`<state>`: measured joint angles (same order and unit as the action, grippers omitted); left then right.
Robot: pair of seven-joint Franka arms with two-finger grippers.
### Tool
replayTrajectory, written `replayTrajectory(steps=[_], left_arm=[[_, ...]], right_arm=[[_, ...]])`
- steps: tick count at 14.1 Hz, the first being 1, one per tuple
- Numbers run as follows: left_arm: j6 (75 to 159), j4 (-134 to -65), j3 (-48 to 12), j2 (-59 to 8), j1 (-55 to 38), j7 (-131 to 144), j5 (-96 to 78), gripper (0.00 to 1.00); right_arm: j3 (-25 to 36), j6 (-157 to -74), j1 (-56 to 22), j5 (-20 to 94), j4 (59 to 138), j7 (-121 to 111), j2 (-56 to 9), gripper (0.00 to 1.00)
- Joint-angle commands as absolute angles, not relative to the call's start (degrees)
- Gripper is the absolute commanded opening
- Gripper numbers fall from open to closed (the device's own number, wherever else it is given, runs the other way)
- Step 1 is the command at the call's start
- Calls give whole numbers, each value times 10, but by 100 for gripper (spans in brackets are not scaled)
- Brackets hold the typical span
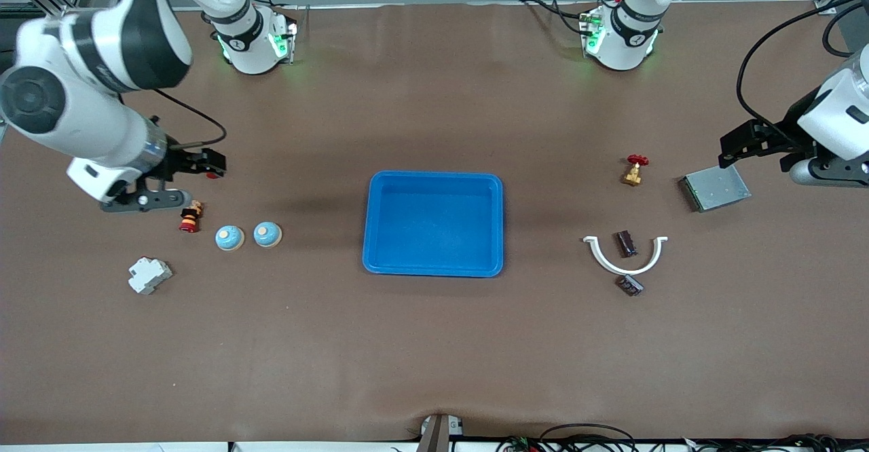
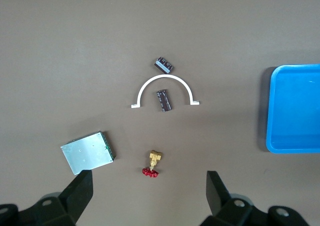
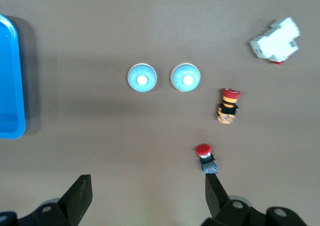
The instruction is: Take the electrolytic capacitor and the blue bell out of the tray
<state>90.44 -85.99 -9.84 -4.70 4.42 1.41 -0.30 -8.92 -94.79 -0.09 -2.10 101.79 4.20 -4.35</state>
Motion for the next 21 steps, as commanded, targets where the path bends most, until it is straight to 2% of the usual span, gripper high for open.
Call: replayTrajectory(steps=[1, 7, 10, 12, 17, 21], left_arm=[[924, -876, -101, -26, 46, 18, -8, 100], [920, -865, -111, -34, 46, 18, -5, 100], [911, -867, -109, -42, 52, 13, -3, 100], [912, -862, -106, -47, 52, 11, -1, 100], [911, -865, -104, -53, 74, 7, 0, 100], [911, -864, -103, -52, 55, 11, -1, 100]], right_arm=[[-95, -908, 24, -21, 995, 33, -9, 100], [-60, -855, 41, -4, 998, -9, 69, 100], [16, -847, 37, 39, 998, -67, 75, 100], [43, -847, 36, 40, 998, -79, 78, 100], [45, -846, 33, 33, 1002, -78, 121, 100], [24, -876, 29, 11, 1051, -78, 173, 100]])
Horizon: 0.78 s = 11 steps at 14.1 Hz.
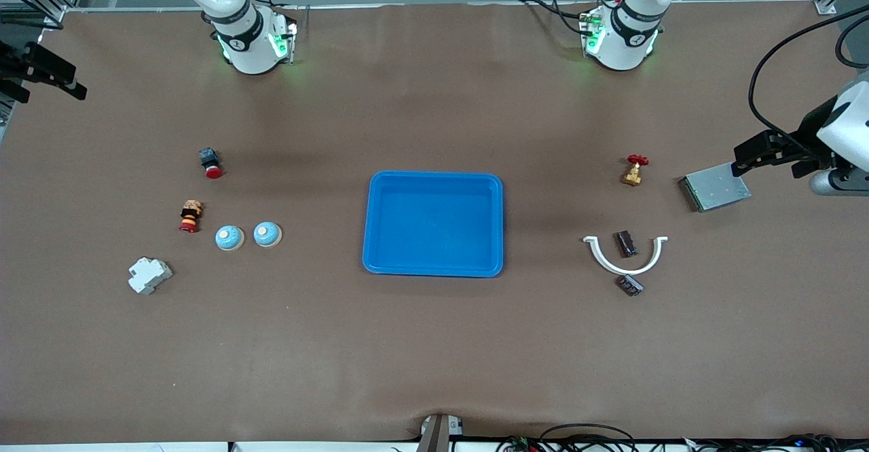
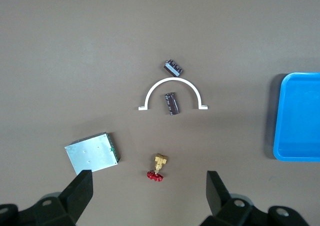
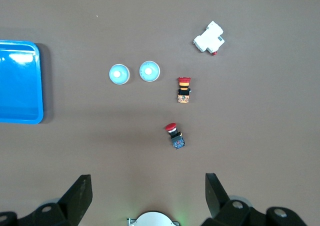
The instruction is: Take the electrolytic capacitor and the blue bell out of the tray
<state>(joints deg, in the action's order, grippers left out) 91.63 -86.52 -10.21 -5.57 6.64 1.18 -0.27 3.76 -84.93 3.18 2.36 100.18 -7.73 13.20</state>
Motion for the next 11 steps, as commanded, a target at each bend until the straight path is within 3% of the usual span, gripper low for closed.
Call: replayTrajectory(steps=[1, 5, 9, 11], left_arm=[[911, -864, -98, -51, 49, 11, 0, 100], [911, -863, -26, -51, -16, 9, -1, 100], [911, -864, -20, -52, -18, 7, -1, 100], [911, -863, -22, -52, -21, 9, -1, 100]], right_arm=[[16, -891, 28, 8, 1069, -78, 182, 100], [4, -879, 26, 4, 1020, -71, 149, 100], [4, -804, 20, 3, 924, -65, 89, 100], [4, -789, 18, 4, 912, -59, 81, 100]])
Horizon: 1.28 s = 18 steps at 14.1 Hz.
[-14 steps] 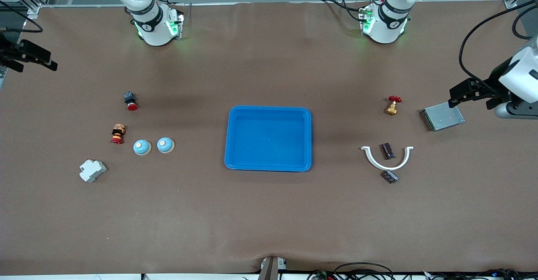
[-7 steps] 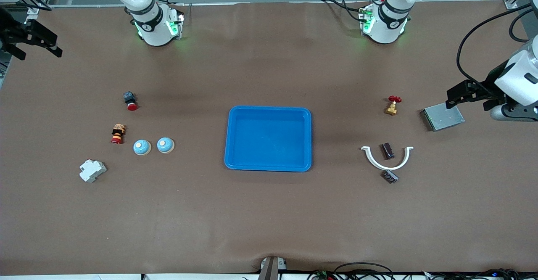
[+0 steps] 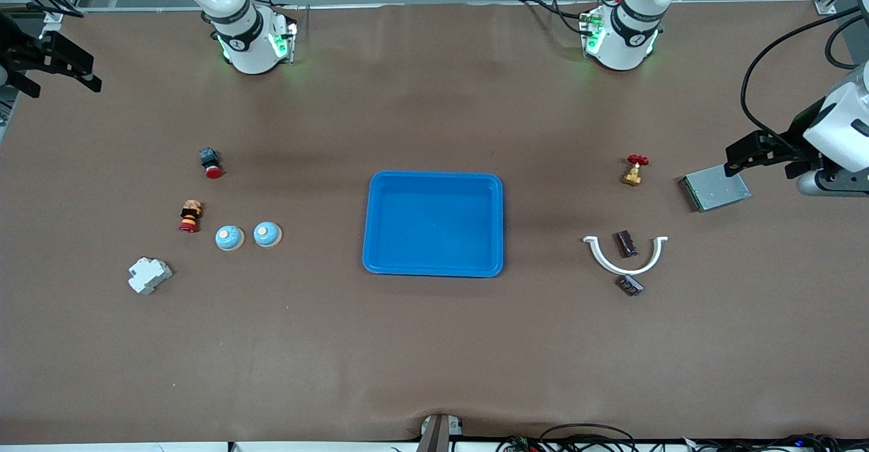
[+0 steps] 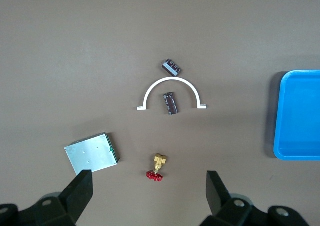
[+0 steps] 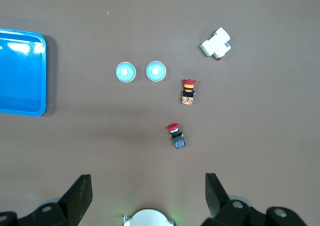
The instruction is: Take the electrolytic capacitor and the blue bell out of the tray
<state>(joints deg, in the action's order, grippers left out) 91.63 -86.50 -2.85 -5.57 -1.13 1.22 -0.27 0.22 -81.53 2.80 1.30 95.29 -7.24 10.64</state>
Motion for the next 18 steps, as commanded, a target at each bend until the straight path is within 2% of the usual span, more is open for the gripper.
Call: replayTrajectory(steps=[1, 5, 13, 18], left_arm=[[911, -862, -22, -52, -22, 10, 0, 100], [926, -860, -21, -61, -17, 13, -2, 100], [932, -847, -35, -56, -23, 61, 0, 100], [932, -848, -37, -48, -21, 49, 0, 100]], right_arm=[[-3, -789, 19, 3, 913, -58, 81, 100], [-42, -791, 21, -6, 911, -9, 76, 100], [-42, -809, 21, 2, 879, -6, 33, 100], [-42, -859, 19, 13, 879, -3, 33, 100]])
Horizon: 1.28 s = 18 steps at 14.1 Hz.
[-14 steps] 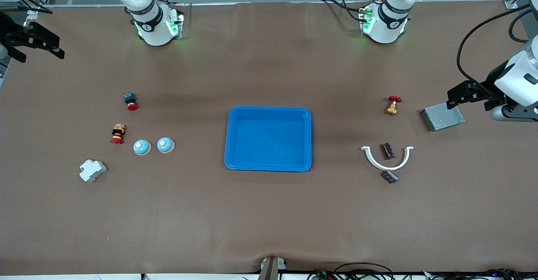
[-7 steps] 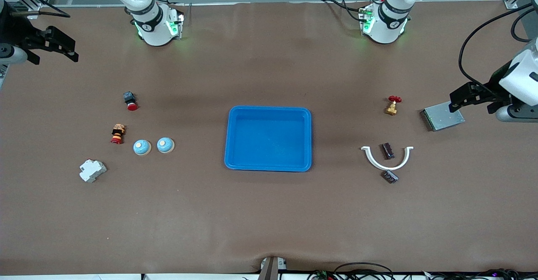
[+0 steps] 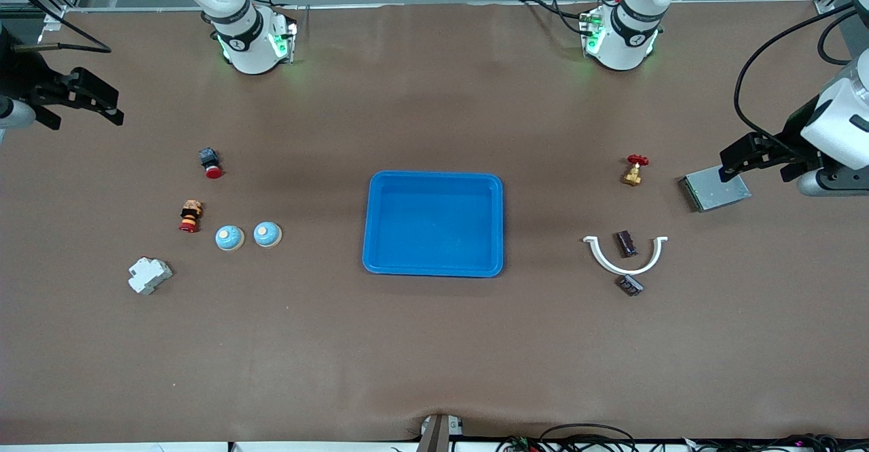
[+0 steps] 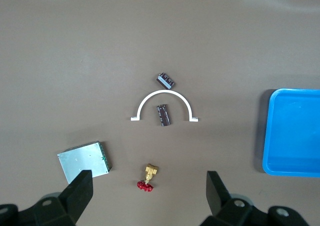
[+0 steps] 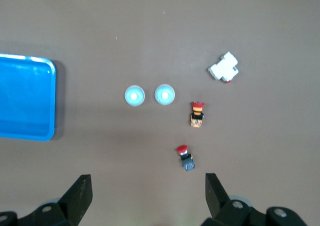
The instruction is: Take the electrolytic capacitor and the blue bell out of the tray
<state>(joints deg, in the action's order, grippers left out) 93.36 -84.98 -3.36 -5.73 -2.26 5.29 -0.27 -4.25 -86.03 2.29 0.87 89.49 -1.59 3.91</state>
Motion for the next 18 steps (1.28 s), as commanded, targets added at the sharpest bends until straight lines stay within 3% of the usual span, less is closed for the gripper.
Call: replayTrajectory(steps=[1, 18], left_arm=[[932, -848, -37, -48, -21, 49, 0, 100], [932, -850, -38, -48, -18, 48, -2, 100]], right_arm=[[-41, -856, 20, 14, 880, 7, 33, 100], [-32, -854, 31, 14, 888, 17, 28, 100]])
